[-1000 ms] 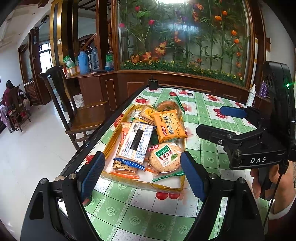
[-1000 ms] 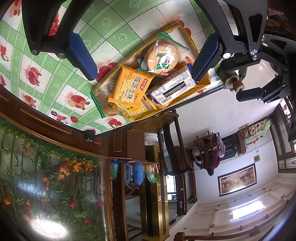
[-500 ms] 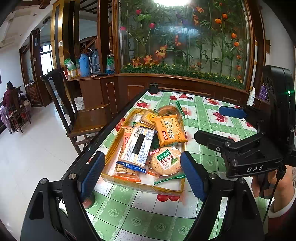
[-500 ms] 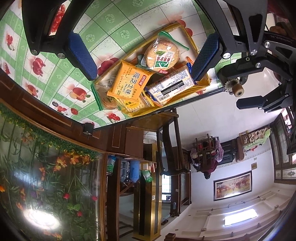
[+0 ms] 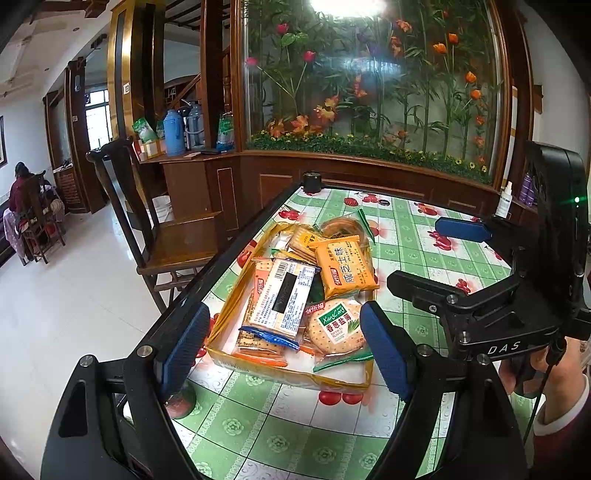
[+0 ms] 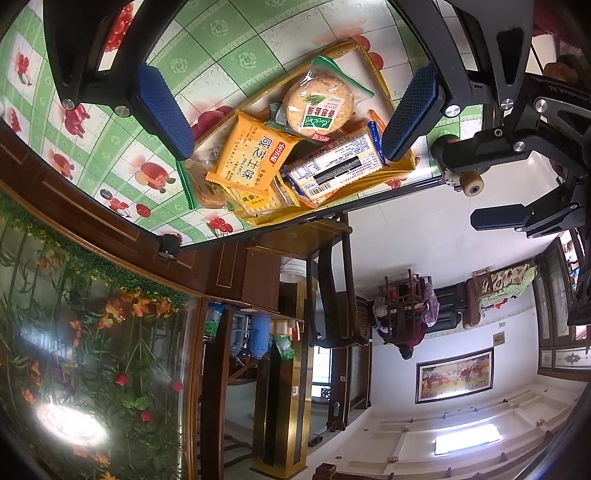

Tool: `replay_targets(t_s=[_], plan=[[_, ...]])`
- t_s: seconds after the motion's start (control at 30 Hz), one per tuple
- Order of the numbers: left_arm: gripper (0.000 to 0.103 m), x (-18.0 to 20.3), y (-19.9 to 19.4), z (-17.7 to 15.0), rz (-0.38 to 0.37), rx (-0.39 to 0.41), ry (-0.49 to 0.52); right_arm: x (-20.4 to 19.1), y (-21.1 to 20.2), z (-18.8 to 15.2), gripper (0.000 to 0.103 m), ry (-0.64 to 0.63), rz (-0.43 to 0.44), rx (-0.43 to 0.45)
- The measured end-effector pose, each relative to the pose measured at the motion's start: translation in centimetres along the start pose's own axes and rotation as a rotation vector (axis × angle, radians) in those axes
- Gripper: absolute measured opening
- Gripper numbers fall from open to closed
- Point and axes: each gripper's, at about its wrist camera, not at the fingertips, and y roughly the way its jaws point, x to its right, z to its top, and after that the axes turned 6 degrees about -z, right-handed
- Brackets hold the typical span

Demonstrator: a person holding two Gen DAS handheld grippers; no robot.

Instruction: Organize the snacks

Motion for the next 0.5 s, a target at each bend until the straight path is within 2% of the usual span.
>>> replay_targets(t_s=[0.5], plan=[[0.084, -0.24, -0.45, 0.13, 0.002, 0.01, -0.011, -0.37, -0.28, 0.71, 0.102, -0.011, 0.014, 0.024]])
